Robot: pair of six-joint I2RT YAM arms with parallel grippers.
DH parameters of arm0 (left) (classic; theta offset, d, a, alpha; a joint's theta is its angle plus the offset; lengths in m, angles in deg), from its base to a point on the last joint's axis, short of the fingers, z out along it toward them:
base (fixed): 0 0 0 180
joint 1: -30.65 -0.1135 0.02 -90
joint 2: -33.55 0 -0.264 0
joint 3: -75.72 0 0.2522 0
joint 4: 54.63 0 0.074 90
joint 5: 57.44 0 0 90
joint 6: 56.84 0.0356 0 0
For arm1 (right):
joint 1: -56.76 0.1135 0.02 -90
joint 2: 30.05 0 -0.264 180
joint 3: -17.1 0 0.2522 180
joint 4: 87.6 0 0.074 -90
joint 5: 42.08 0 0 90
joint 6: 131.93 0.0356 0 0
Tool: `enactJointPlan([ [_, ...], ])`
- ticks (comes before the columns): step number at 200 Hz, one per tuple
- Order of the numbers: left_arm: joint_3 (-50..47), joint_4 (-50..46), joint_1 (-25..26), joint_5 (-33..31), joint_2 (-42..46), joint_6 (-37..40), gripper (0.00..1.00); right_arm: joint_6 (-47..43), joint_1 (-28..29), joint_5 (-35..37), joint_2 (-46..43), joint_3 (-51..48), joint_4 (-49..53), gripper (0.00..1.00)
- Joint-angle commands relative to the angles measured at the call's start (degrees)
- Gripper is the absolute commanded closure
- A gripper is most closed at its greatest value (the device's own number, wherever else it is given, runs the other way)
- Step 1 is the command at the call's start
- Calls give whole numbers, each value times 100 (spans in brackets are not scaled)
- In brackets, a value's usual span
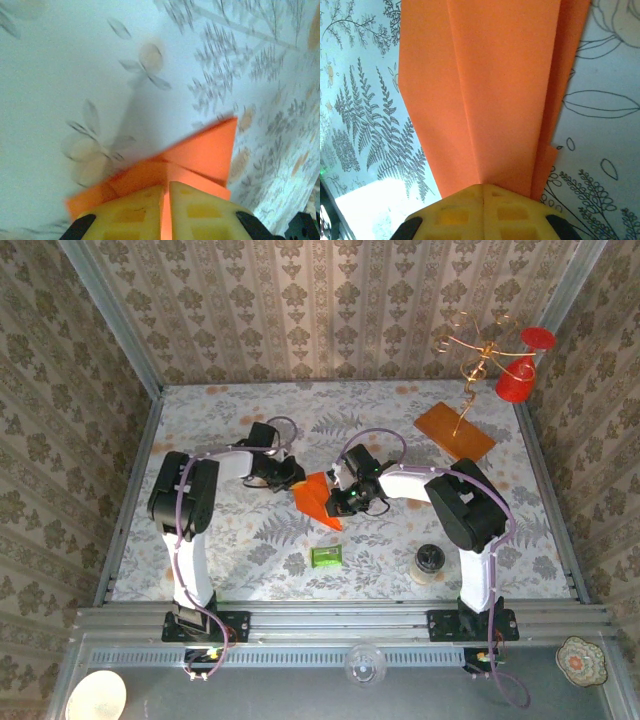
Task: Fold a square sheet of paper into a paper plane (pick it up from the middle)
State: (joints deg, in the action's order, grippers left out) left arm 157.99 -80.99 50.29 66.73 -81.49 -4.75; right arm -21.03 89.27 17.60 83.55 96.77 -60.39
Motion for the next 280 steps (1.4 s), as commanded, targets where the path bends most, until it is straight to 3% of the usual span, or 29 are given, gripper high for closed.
enactJointPlan([
  [1, 281, -335, -428, -540, -286, 441, 85, -154, -78, 875, 238, -368, 1143, 92],
  [38, 506, -398, -542, -504, 69, 428, 85, -154, -96, 715, 154, -332, 1075, 92],
  [75, 69, 43, -94, -467, 881, -19, 86, -149, -140, 412, 97, -290, 954, 92],
  [111, -729, 1016, 380, -207, 981, -816, 85, -233, -208, 215, 128, -252, 912, 92],
  [145, -590, 621, 803, -383, 624, -665, 87, -358, -245, -34, 101, -188, 879, 91],
  [212, -209, -280, 975, -1097, 183, -435, 89, 188, -289, -626, -246, -124, 124, 89],
  [248, -49, -670, 1059, -1379, 64, -291, 90, 682, -281, -578, -212, -55, -345, 89],
  [280, 33, -835, 1121, -1483, -14, -243, 90, 722, -281, -382, 110, 230, -114, 90],
])
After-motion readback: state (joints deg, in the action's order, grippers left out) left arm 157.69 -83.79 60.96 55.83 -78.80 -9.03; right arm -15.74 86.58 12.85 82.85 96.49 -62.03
